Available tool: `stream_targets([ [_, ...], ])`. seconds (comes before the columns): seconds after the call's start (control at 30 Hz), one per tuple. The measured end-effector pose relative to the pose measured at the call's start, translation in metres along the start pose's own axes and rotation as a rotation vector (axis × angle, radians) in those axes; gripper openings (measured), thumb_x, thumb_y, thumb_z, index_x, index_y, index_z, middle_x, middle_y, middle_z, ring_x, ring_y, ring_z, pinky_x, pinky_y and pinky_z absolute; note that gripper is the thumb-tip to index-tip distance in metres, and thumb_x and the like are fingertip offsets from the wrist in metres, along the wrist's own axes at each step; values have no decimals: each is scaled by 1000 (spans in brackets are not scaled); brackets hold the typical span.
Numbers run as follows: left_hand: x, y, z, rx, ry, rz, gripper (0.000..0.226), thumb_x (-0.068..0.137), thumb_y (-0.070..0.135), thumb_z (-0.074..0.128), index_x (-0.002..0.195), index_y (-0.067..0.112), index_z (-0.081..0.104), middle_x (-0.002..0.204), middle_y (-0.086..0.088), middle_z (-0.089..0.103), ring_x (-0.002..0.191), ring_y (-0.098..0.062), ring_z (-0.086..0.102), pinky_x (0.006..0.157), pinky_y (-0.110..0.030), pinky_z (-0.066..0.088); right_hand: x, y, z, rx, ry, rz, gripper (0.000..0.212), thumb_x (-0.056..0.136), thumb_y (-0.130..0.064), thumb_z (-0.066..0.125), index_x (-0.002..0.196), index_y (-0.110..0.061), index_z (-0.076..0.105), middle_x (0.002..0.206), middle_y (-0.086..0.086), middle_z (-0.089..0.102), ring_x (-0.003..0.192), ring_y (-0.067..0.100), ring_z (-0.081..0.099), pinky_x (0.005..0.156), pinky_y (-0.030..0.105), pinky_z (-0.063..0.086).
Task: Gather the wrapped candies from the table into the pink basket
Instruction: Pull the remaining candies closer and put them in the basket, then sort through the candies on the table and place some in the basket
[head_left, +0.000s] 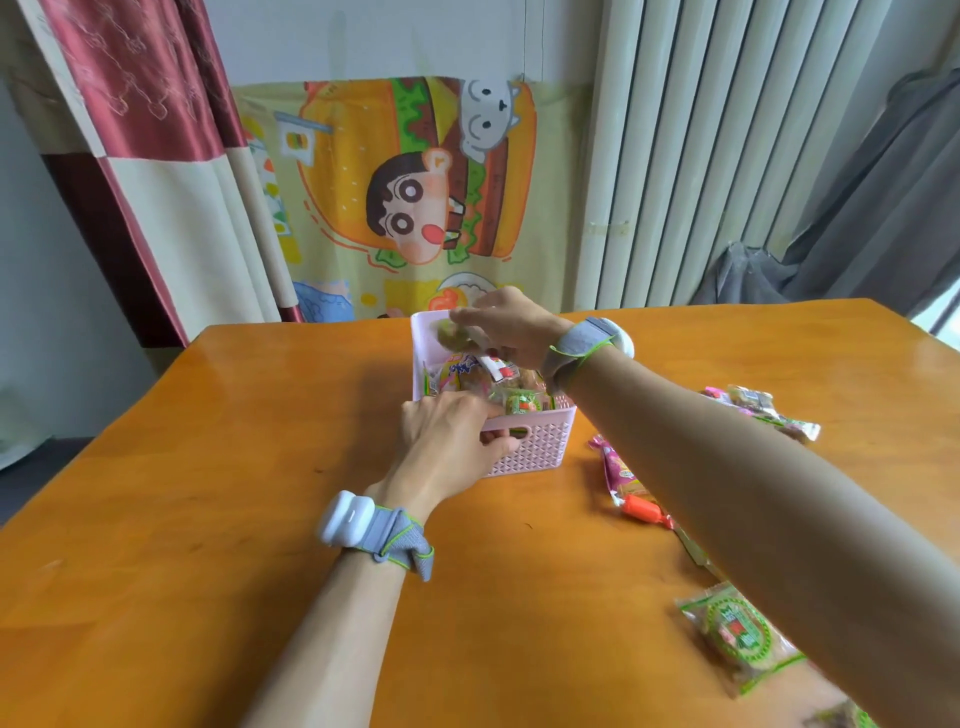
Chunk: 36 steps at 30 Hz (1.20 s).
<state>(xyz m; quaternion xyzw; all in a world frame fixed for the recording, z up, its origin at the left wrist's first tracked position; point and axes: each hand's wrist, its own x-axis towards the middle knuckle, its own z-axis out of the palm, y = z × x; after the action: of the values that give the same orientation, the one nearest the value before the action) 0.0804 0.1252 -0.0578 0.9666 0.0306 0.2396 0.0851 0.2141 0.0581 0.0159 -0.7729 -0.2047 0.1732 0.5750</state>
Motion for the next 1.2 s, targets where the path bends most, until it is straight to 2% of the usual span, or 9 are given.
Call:
stream_targets([
  [0.07,0,0,0,0,-4,2,32,79,66,65,83,35,69,81,9,68,87,-20,64,66,-32,32,3,-3,5,108,-17,18,12,97,-5,58,88,0,53,80,13,43,56,20,58,64,31,55],
  [0.13,0,0,0,-3,-4,8,30,80,65,66,86,36,71,81,9,69,88,-21,64,67,-32,31,4,-2,5,72,3,31,6,98,-5,56,95,1,56,83,13,45,66,20,52,77,36,52],
  [0.3,0,1,0,-13,-14,17,30,81,64,67,90,35,71,84,8,69,91,-24,64,69,-33,31,-10,1,-11,87,14,18,27,98,1,50,121,14,58,96,21,54,89,34,61,97,47,54],
  [0.53,-3,2,-4,-26,-29,38,31,81,63,67,90,33,69,87,11,67,91,-25,64,68,-33,29,-50,6,-50,-4,-57,6,24,98,-2,50,117,7,62,96,18,64,78,27,65,68,30,53],
  [0.63,-7,4,-7,-5,-50,53,31,82,63,65,93,34,69,89,12,65,94,-24,64,66,-33,29,-68,14,-66,-14,-65,8,18,97,-4,51,107,2,65,98,19,67,82,31,64,75,36,50],
  [0.73,-11,3,-10,0,-71,55,29,82,62,66,92,35,68,87,12,61,93,-23,64,65,-33,29,-81,23,-79,-23,-55,19,24,96,-4,53,113,9,63,94,19,68,81,30,65,77,39,51],
  [0.97,-36,16,-23,32,-72,54,30,81,62,66,85,33,67,87,10,62,94,-21,65,70,-33,39,-124,52,-111,-292,18,5,18,94,-2,58,107,3,68,91,17,72,73,25,67,64,32,56],
  [1.07,-49,24,-29,43,-69,51,29,82,62,65,83,33,67,85,10,62,93,-19,64,75,-33,40,-136,69,-123,-585,10,-32,21,88,-2,68,108,-3,72,104,18,74,86,24,70,78,38,61],
  [1.2,-63,32,-35,42,-84,56,27,83,61,64,83,34,67,78,13,50,91,-19,64,80,-34,42,-152,86,-123,-825,-72,-10,45,81,-6,78,124,-10,67,125,10,68,114,25,64,99,38,52],
])
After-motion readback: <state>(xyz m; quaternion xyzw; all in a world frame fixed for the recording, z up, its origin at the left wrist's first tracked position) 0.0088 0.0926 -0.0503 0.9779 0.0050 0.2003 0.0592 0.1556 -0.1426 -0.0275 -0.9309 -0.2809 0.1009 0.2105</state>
